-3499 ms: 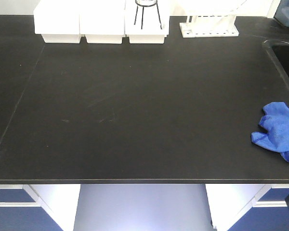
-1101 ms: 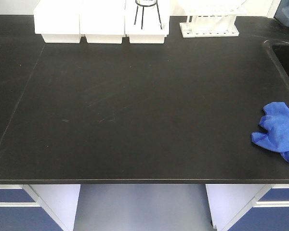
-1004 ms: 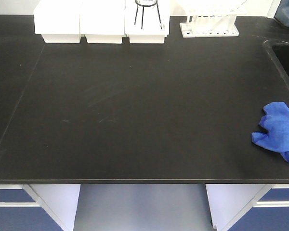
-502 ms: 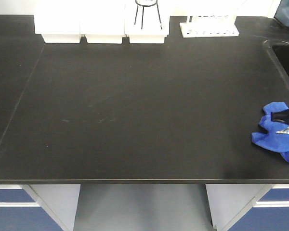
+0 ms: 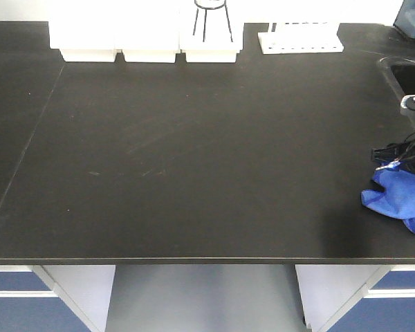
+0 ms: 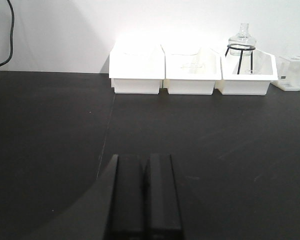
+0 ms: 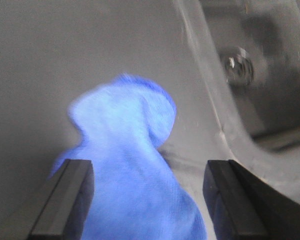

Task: Wipe right workspace with blue cloth
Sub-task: 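Lower the right gripper onto the blue cloth and close on it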

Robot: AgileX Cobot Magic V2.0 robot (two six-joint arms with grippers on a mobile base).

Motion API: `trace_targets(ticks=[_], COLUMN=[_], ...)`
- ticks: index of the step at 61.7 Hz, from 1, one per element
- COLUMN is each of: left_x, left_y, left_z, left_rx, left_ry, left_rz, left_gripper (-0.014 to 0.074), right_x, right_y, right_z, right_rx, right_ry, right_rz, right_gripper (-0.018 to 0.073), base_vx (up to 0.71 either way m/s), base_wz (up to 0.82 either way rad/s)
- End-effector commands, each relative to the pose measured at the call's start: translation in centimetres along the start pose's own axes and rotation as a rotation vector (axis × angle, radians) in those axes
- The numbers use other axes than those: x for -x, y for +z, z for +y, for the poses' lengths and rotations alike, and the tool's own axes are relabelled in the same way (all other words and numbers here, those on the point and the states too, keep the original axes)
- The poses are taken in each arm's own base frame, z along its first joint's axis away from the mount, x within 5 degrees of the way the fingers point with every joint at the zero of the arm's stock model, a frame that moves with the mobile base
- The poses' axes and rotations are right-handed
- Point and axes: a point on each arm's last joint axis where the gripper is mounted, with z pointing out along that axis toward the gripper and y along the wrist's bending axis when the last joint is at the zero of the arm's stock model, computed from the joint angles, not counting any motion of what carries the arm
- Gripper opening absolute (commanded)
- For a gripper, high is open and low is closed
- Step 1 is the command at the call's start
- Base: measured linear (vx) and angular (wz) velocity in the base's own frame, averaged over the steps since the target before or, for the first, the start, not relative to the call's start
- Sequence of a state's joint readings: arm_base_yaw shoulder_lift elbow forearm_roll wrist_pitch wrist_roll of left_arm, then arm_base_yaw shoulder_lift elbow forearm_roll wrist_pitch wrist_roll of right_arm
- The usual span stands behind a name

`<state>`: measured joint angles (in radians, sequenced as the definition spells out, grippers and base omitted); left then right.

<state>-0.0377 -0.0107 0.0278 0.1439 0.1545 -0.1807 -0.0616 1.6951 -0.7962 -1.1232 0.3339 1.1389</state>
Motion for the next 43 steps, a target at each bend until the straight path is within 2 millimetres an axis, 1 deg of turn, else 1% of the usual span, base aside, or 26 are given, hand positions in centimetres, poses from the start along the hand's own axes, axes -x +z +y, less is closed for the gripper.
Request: trace_targets(ticks=[1,14,21,26,32,37,38,43], left_x=[-0.2,-0.2,-0.2,-0.2,-0.2,-0.2,-0.2,-0.2], left_y=[0.0,0.0,0.0,0.0,0.0,0.0,0.0,0.0], left_z=[-0.1,-0.1,-0.1,-0.1,-0.1,-0.1,-0.1,-0.1], left_rx=[-0.019,-0.019,-0.019,-0.019,-0.019,-0.019,-0.019,-0.019], left_ry=[-0.007,-0.007,-0.007,-0.007,-0.007,-0.007,-0.007,-0.007], left_rz=[-0.068,-0.068,-0.068,-0.068,-0.068,-0.068,-0.068,-0.068], left_gripper=[-0.0006,-0.0006,-0.0006,-0.0006,-0.0006,-0.0006,-0.0006,-0.0006], right_x=[1.2,0.4,0.1,0.1,0.1,0.2,0.3,0.7], right_y=[-0.4,0.8,1.3,1.4,1.4,1.2,1.1,0.5], right_z=[-0.6,-0.3,-0.1,0.0,0.0,0.0,0.0,-0.2], right_rx=[-0.034,-0.043,-0.039,-0.029,-0.029,-0.029,-0.028,-0.025], right_ry=[-0.009,-0.028,-0.034,-0.034,-0.034,-0.033,-0.04,-0.033], right_rz=[-0.042,0.006,0.022,0.023,0.021,0.015,0.01,-0.015], right_gripper=[0.052,0.0518,0.0481,0.0424,0.0323,0.0212,0.0202,0.0088], base_vx=[0.0,0.0,0.0,0.0,0.0,0.0,0.0,0.0], base_wz=[0.0,0.0,0.0,0.0,0.0,0.0,0.0,0.0])
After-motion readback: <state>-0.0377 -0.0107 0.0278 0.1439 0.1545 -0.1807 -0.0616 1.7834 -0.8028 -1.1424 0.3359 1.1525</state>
